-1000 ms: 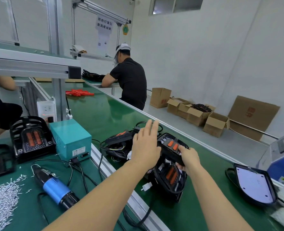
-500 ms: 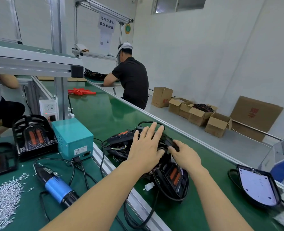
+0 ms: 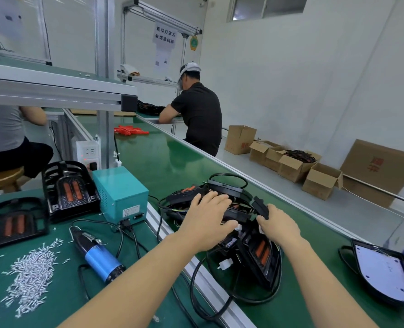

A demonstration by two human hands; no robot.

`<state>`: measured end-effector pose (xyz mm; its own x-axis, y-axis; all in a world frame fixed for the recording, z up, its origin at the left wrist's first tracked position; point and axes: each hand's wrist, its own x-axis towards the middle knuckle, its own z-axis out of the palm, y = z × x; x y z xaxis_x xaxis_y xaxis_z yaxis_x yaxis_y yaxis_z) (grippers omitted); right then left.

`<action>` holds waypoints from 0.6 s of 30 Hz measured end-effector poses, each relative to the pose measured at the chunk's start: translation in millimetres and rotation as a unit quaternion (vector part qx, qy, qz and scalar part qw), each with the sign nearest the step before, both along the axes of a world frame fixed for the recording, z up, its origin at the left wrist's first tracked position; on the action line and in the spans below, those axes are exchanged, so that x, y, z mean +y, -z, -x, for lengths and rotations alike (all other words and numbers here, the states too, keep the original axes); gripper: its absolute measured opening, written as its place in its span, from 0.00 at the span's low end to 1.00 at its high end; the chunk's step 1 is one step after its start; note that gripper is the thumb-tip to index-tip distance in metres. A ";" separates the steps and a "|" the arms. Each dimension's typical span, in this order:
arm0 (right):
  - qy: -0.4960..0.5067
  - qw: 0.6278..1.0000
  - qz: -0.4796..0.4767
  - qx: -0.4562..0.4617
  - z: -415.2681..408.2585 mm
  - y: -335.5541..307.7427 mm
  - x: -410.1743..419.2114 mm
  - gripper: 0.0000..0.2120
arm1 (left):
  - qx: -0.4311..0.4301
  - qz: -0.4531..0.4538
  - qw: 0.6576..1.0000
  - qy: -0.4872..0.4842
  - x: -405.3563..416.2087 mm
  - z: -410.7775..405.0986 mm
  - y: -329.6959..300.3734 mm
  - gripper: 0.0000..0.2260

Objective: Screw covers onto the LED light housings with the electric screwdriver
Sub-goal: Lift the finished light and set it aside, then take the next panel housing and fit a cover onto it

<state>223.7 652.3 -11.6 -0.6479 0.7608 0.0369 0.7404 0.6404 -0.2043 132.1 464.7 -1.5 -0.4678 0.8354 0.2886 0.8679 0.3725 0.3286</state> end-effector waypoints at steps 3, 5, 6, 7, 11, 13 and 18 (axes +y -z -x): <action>0.001 1.000 -0.010 -0.017 1.7 -7.0 -4.9 0.23 | -0.007 0.013 1.000 -0.001 -2.0 0.0 -2.0 0.24; 0.000 1.000 -0.027 -0.017 4.4 -11.2 -11.4 0.23 | -0.011 0.023 1.000 -0.002 -4.4 0.6 -2.4 0.23; -0.003 0.999 -0.035 -0.014 6.3 -13.5 -16.2 0.23 | -0.013 0.031 0.999 -0.003 -6.3 1.2 -2.5 0.23; -0.008 0.999 -0.043 -0.008 8.8 -15.9 -21.6 0.23 | -0.015 0.042 0.999 -0.006 -8.7 2.3 -2.5 0.23; -0.053 0.996 -0.069 0.028 23.6 -27.2 -54.3 0.24 | -0.013 0.080 0.996 -0.044 -23.2 8.9 -2.7 0.22; -0.091 0.993 -0.069 0.041 31.9 -30.3 -77.2 0.25 | -0.008 0.088 0.994 -0.068 -34.1 11.1 -1.8 0.22; -0.189 0.979 -0.046 0.053 50.2 -24.1 -142.2 0.25 | 0.019 0.096 0.987 -0.126 -78.2 13.9 4.7 0.21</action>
